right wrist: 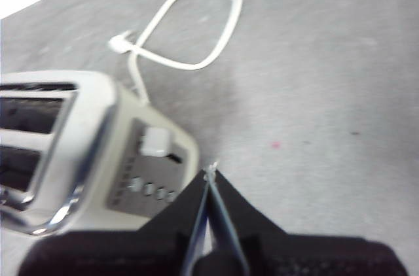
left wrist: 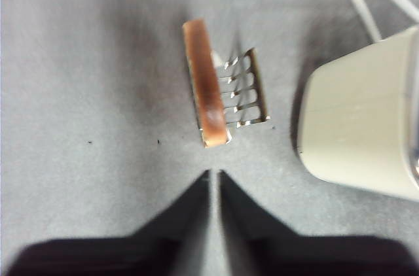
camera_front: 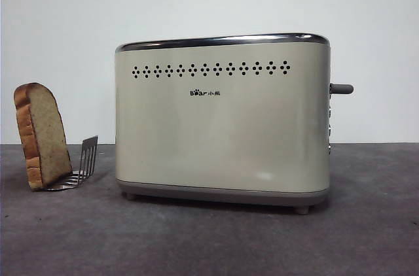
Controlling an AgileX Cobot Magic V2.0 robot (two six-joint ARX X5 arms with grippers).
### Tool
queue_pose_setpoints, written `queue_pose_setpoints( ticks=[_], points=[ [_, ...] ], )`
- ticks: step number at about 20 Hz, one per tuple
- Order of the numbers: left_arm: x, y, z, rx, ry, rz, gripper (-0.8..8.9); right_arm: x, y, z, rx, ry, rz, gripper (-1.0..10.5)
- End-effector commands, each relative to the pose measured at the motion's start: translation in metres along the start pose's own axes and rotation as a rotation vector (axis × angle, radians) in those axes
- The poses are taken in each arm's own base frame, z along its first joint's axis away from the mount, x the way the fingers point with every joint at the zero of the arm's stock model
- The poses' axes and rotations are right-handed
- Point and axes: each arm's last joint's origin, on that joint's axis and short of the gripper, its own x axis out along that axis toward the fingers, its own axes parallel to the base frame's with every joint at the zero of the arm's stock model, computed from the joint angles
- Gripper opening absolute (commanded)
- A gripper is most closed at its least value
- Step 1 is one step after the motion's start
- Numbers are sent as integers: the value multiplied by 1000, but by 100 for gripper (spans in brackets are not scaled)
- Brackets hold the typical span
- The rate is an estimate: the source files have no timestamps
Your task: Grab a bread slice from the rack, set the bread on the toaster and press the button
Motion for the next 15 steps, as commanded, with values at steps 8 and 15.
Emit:
queue_pose_setpoints(
  ticks=[8,15],
  points=[
    [89,15,47,-39,158,-76,406,1,2,5,-20,28,9,0],
    [121,20,56,-43,158,-71,404,1,1,3,-12,50,3,0]
  ],
)
